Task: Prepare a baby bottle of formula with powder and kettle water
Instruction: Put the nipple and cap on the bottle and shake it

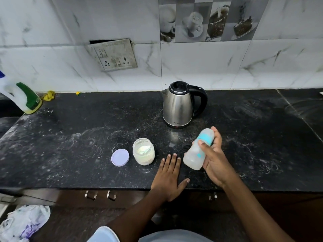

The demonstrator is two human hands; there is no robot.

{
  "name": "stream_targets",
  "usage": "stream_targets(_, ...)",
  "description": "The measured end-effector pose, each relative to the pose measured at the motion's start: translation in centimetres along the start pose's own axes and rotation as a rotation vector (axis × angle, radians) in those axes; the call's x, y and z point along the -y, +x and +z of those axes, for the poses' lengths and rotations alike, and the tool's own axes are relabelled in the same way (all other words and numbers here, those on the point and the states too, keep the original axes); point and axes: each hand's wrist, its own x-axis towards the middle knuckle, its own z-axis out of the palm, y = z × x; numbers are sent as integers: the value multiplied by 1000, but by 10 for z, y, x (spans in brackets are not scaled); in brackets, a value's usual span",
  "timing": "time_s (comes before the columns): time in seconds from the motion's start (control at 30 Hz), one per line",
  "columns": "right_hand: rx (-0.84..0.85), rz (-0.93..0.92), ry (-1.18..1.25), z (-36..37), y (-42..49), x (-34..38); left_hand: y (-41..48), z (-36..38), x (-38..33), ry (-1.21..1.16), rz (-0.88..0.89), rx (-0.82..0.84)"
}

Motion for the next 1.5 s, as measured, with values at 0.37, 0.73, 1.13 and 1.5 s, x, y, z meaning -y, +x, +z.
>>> stream_targets(0.37,-57,-93,12,0,-1,-4,1,-1,0,-5,6,5)
stream_targets(0.73,67,-68,44,-5,-4,-15,0,1,1,-12,16,-9)
stream_targets(1.13,-8,-116,59,0,-3,-7,1,0,0,-2,4,7)
stream_targets(1.5,135,-50,-34,5,-7,0,-1,-2,1,8,9,17)
